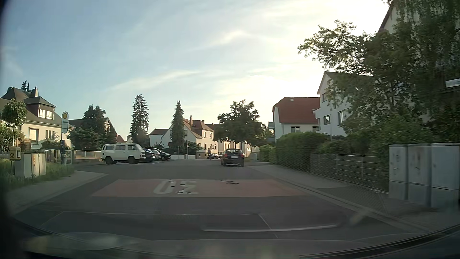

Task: Follow the waypoints while adhering to traffic rules and regulations

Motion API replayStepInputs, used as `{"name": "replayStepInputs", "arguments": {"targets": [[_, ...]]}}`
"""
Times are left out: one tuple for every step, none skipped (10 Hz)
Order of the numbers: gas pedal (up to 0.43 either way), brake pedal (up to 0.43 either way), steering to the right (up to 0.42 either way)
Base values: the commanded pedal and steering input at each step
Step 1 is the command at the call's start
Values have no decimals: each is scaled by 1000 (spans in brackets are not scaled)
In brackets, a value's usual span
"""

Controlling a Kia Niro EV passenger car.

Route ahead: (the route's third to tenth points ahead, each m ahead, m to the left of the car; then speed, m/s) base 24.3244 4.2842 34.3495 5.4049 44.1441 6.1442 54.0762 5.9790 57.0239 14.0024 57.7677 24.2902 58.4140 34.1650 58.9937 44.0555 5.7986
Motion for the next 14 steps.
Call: {"name": "replayStepInputs", "arguments": {"targets": [[319, 30, -258], [319, 30, -226], [319, 30, -194], [319, 30, -152], [319, 30, -109], [319, 30, -84], [319, 30, -54], [319, 30, -29], [319, 30, -5], [319, 30, 8], [331, 30, 18], [331, 30, 25], [331, 30, 28], [331, 30, 28]]}}
